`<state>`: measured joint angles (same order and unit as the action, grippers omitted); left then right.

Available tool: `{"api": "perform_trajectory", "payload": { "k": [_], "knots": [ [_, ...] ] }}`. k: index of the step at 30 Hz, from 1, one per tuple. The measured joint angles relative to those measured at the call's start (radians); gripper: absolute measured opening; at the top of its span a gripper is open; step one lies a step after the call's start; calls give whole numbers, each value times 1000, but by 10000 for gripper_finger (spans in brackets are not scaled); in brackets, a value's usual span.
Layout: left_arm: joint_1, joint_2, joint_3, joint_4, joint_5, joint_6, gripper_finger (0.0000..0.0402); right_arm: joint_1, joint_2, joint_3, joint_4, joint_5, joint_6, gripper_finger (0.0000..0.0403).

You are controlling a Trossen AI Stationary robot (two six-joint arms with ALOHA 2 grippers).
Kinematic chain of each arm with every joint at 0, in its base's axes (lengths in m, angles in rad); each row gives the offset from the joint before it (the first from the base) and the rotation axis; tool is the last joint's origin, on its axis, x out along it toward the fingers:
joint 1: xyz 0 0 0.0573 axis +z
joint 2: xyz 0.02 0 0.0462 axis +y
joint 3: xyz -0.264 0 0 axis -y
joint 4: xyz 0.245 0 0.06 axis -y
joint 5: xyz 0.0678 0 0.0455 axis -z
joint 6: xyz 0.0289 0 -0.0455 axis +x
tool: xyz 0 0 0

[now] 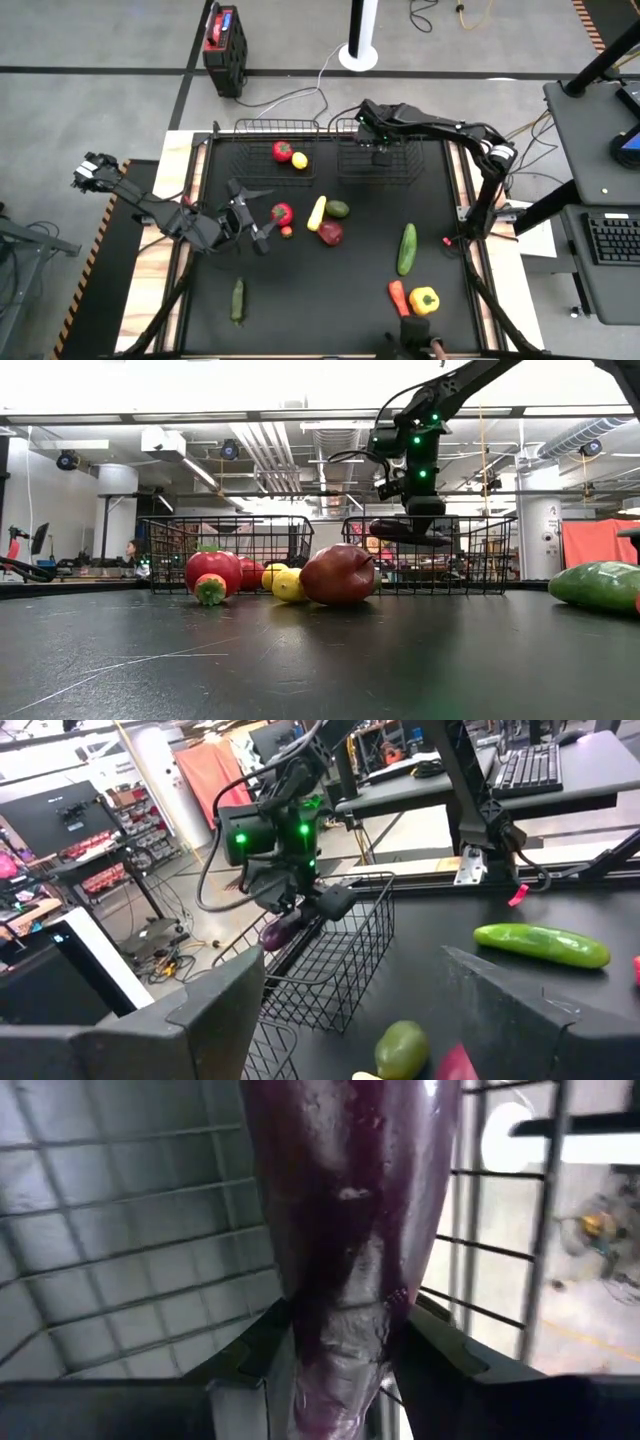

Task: Sort produce into baskets
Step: Put the eggplant into the right wire basket

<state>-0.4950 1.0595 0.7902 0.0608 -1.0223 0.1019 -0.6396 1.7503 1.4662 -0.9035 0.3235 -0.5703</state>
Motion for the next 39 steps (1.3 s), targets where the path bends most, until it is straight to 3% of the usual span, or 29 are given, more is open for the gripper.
{"api": "perform_trajectory", "payload": {
  "k": [8,22,39],
  "knots": [
    [0,0,0,-11,0,-17,278,-53,-6,0,-25,-198,-70,132],
    [0,0,0,-11,0,-16,278,-87,4,0,-60,-271,-129,132],
    [0,0,0,-11,1,-15,278,-87,9,-16,-59,-273,-174,132]
  ]
}}
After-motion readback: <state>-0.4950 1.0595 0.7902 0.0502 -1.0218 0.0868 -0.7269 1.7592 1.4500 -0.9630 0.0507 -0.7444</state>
